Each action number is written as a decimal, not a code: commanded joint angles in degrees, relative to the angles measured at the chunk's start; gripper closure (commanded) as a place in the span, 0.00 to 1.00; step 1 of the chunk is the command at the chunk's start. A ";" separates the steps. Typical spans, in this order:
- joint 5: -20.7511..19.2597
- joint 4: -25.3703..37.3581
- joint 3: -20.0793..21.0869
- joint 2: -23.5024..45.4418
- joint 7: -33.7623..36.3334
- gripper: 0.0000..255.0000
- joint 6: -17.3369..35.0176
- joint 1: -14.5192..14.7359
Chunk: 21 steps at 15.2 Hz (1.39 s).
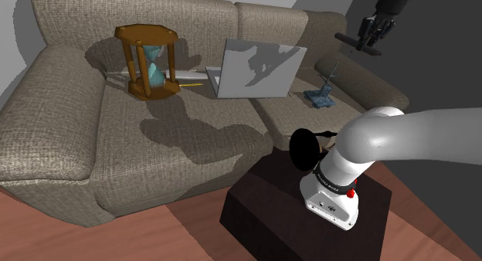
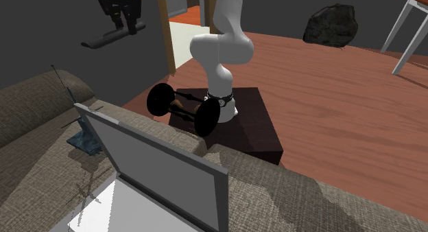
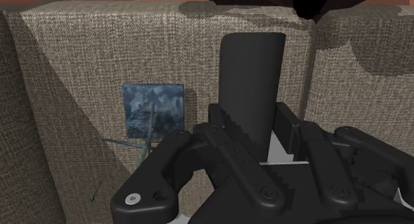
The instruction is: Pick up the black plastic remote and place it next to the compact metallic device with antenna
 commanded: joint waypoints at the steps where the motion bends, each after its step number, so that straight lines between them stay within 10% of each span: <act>1: -1.80 1.22 -2.73 0.45 -2.89 1.00 0.09 -0.37; 21: -7.20 -13.57 -8.79 -2.60 -2.58 1.00 12.52 -2.53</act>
